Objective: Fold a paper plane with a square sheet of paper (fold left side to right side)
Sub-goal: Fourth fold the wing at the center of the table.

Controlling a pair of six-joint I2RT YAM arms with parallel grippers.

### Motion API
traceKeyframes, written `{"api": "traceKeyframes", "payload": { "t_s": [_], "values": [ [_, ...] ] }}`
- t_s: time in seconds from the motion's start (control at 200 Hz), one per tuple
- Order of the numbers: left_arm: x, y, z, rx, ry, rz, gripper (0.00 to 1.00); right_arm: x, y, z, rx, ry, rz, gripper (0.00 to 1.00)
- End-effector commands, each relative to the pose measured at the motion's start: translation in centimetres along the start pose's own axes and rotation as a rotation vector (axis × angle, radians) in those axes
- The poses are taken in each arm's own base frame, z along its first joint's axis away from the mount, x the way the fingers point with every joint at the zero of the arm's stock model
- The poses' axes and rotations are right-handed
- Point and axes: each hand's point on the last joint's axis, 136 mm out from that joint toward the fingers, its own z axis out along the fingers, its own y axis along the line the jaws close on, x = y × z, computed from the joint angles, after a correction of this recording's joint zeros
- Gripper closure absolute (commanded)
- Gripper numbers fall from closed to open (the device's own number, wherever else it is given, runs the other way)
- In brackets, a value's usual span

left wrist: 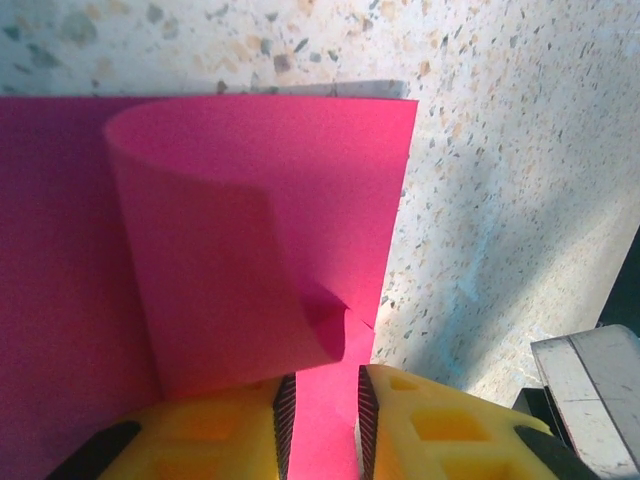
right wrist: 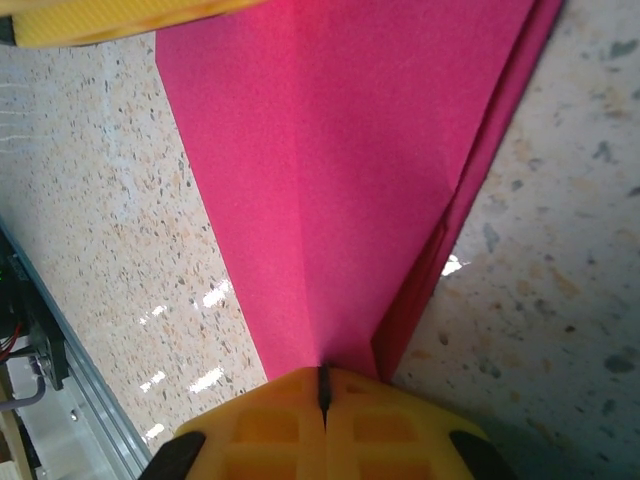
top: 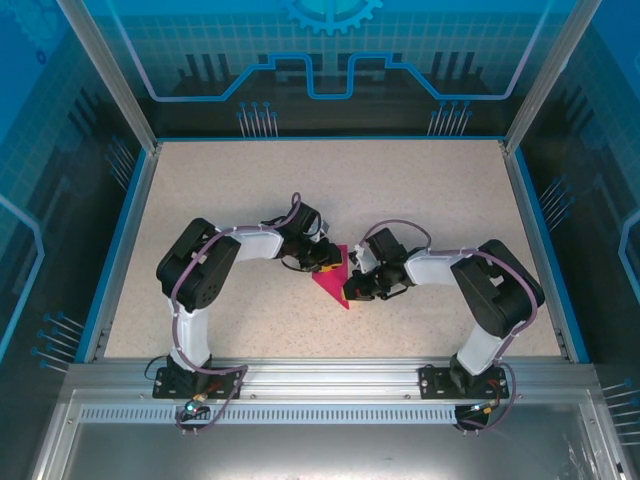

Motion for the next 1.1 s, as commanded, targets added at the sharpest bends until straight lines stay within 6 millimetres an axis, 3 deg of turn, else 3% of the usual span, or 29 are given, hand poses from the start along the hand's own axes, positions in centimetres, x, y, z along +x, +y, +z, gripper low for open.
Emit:
{"api": "traceKeyframes", "payload": {
  "t_s": [0.0, 0.18, 0.335, 0.57, 0.675, 1.09],
  "values": [
    [-0.1, -0.3, -1.2, -0.041, -0.011, 0.033, 0.73, 4.3, -5.4, 0.4, 0.231, 0.117, 0.082, 1.0],
    [0.0, -3.8, -3.5, 0.053, -0.067, 0.131, 0.73, 4.7, -5.9, 0.6, 0.245, 0.134, 0.09, 1.0],
    [2.5, -3.5, -4.0, 0.109, -0.061, 0.14, 0.74, 4.6, -5.8, 0.8, 0.245, 0.136, 0.084, 1.0],
    [5.1, -2.9, -2.7, 0.183, -0.004, 0.12, 0.8, 4.4, -5.6, 1.0, 0.242, 0.137, 0.078, 1.0],
    [5.4, -3.2, -2.1, 0.227, -0.003, 0.115, 0.81, 4.5, -5.7, 1.1, 0.247, 0.143, 0.076, 1.0],
    [5.4, -1.2, 0.0, 0.165, 0.031, 0.08, 0.83, 4.6, -5.8, 1.0, 0.266, 0.159, 0.066, 1.0]
  ]
}}
